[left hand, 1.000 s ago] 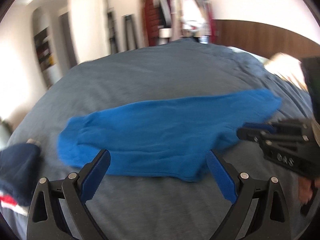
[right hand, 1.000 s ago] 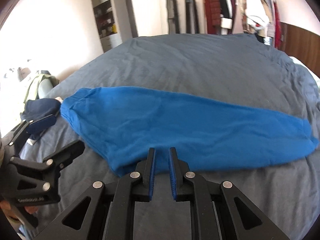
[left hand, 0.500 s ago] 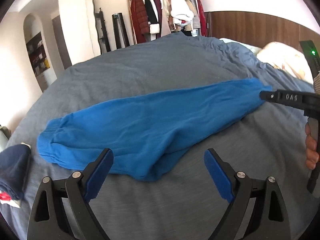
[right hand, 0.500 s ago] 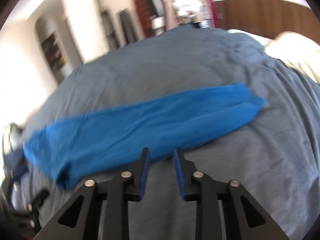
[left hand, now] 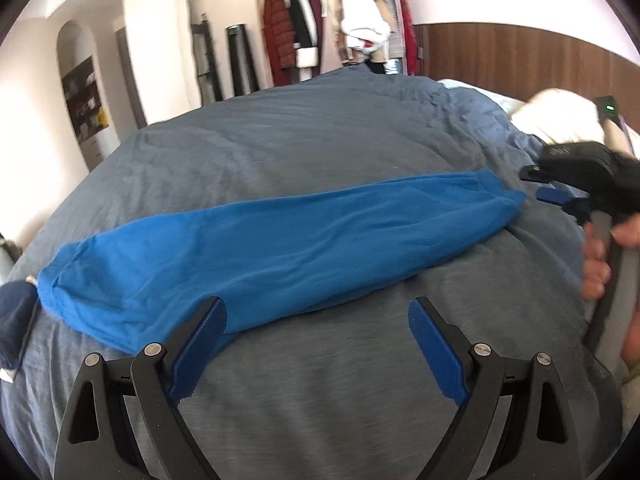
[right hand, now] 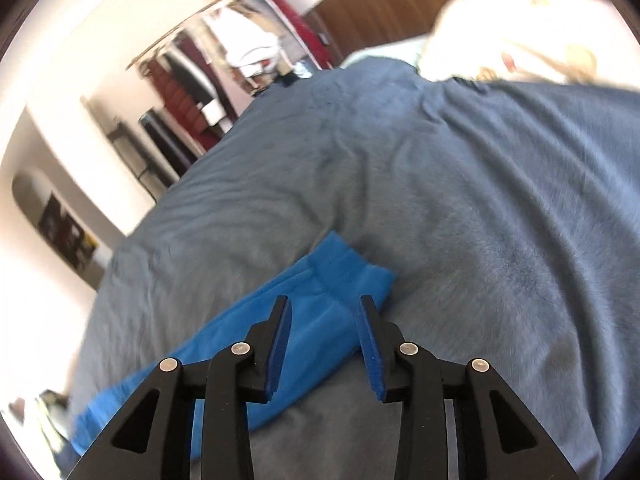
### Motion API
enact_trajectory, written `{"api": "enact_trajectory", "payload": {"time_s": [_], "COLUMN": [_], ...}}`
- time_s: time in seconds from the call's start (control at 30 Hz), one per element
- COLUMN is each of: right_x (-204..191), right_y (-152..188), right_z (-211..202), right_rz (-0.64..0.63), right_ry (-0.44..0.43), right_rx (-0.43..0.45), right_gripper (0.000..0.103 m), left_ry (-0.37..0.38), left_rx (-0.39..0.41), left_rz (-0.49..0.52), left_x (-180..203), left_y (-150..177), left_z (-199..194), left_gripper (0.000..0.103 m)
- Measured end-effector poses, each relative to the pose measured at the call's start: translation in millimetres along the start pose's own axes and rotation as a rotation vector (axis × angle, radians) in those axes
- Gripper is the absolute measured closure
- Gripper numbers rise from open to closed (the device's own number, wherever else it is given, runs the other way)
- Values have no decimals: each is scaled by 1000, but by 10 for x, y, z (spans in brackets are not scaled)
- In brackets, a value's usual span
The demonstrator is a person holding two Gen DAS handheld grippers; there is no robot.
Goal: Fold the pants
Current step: 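Move the right tool to the ribbed cuff end and grasp it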
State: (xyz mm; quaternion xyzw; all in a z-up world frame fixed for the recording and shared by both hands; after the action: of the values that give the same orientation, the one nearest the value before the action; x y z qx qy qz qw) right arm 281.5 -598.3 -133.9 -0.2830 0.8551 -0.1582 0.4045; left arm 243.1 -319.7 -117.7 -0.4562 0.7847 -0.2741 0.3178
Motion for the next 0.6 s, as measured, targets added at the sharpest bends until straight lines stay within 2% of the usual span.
{"api": "enact_trajectory", "payload": {"time_s": [0.1,0.13,0.23,0.33,0.47,0.53,0.6], "right_x": [231,293,303,320,266,205,134], "right_y": [-66,-70,-65,-47,-19,-30,-110], "right_z": [112,125,143,217,434,507,542], "right_rz": [119,123,-13,-58,-147,-179,-173], "right_ry": [4,53,143,129,185,184,135], "right_rx": [-14,-11,-3,-57,-137,-163,-184], "right_gripper": [68,68,68,73,76,79,79], "left_ry": [7,15,32,24,13,5,-4], "left_rx": [8,10,4,-17,-35,-34,-31], "left_rz": [41,44,48,45,35,38,39], "left_x": [196,227,288,321,344,347,349], "left_y": [-46,-56,-67,-56,-72,-86,-108], "left_z": [-29,-33,-28,-6,13,9,-8], "left_gripper": [10,10,9,9,9,9,9]}}
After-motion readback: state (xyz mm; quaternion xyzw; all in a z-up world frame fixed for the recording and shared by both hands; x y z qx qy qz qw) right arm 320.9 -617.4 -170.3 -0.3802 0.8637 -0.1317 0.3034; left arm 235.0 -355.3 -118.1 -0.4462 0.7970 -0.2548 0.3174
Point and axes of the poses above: each gripper's, at about its wrist camera, not at the fingertips, and z roughly the way its jaws point, x to its right, y to its underside, the point moved 4 cm from there along z, roughly the way its jaws point, and after that the axes turned 11 degrees about z, right-handed, at the moved point
